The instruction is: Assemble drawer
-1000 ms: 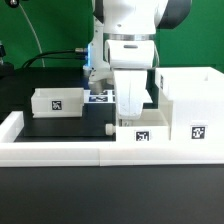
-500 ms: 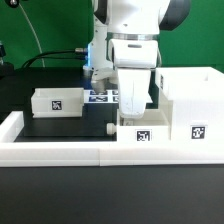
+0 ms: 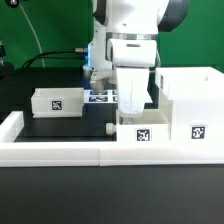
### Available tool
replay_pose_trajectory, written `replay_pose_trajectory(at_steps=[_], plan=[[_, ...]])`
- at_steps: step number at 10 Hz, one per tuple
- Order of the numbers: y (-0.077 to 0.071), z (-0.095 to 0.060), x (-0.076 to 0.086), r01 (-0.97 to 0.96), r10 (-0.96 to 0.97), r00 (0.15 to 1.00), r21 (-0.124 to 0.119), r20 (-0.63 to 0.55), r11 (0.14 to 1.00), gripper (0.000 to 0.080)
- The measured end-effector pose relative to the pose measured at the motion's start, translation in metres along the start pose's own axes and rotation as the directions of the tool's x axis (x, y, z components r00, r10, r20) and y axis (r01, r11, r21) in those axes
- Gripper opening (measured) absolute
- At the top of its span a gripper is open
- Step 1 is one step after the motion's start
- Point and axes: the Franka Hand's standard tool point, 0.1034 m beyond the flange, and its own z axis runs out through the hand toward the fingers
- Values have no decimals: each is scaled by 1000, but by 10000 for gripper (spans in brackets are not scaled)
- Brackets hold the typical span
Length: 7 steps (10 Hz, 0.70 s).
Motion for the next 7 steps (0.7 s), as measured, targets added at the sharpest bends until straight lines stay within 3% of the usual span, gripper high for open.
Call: replay_pose_trajectory(at_steps=[2,5,7], plan=[[0,0,-1,-3,3,1000,3,1,1000,43],[-2,0,-5,-7,6,1000,57,16,998,43],[-2,0,-4,-4,4,1000,57,16,998,44]])
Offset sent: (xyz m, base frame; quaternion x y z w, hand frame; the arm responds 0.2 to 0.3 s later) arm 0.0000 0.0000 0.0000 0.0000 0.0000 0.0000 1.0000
